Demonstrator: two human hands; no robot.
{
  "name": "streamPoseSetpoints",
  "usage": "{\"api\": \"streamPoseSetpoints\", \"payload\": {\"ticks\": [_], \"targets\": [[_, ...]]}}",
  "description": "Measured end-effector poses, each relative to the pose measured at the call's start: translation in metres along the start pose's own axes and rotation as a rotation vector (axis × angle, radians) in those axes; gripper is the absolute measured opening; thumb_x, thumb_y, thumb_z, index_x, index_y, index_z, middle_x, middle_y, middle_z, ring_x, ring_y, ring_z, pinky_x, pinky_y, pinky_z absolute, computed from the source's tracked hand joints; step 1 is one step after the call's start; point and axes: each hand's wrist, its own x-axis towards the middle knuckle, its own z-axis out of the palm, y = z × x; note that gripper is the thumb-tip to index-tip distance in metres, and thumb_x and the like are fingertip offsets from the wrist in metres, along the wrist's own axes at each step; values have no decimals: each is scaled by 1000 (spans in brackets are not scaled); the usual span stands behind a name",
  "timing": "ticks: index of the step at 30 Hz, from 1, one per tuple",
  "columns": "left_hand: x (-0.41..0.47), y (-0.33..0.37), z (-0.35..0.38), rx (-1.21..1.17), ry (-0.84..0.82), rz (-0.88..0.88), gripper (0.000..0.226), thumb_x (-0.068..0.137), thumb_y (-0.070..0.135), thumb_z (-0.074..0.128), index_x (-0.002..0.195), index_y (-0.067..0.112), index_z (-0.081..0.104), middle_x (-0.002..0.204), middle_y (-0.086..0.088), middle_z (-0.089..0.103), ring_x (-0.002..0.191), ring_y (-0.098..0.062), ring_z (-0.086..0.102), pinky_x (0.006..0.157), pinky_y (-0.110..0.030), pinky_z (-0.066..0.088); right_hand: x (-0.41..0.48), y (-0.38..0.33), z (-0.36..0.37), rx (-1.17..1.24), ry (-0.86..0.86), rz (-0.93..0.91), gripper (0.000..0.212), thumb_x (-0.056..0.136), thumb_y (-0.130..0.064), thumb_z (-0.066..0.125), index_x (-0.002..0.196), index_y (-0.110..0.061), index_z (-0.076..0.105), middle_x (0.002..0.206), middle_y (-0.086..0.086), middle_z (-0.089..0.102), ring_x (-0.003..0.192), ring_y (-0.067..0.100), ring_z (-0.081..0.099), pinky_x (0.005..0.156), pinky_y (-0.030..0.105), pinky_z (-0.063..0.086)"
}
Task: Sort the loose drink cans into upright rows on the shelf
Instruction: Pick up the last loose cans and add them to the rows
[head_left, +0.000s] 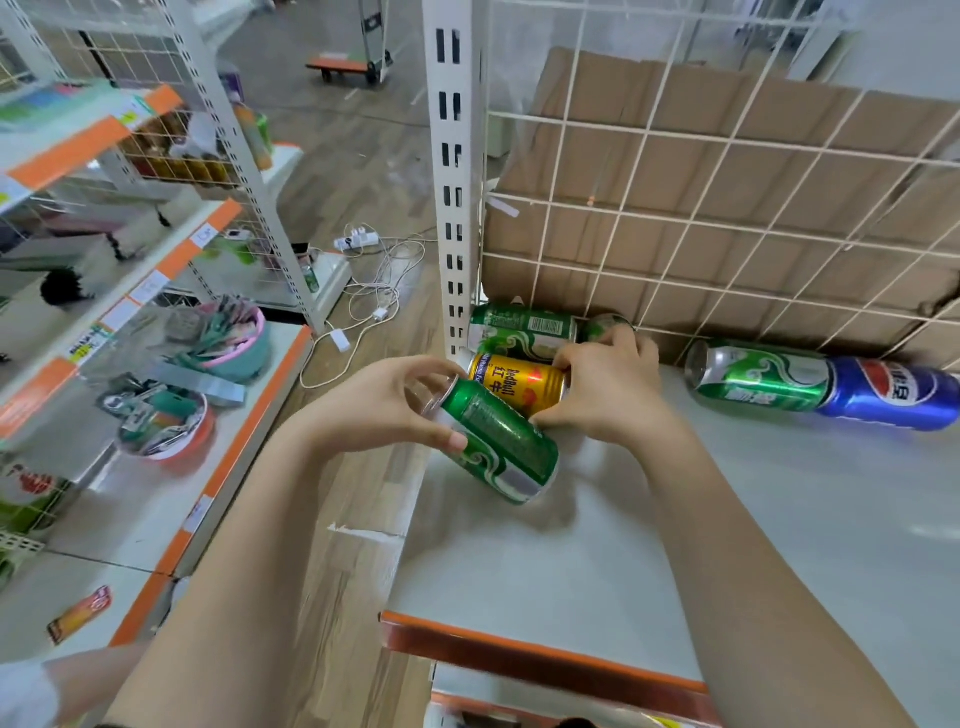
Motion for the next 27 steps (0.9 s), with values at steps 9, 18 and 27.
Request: {"api": "streamPoseSetpoints", "payload": {"ticks": [9,18,27], "targets": [[-1,21,-3,178,80,39,62,71,45,76,128,37,52,124,11,50,82,2,50,72,-17,38,-10,1,-24,93,117,-183,64,61,-41,79,120,-27,56,112,-4,47,101,23,51,75,32,42],[4,35,8,321,157,-18,75,60,74,57,119,28,55,119,-4,58,105,-19,54,85,-34,46,-8,-8,-15,172,-41,-150,58,86,-39,61,138,-41,36,134,6,44,119,31,48,95,38,43],[-4,28,9,358,373,5,52,68,69,59,90,22,55,86,6,52,75,-7,45,59,-25,33,-5,-26,-6,125,-11,-38,50,92,-39,46,140,-35,34,130,15,42,117,38,36,92,41,34]]}}
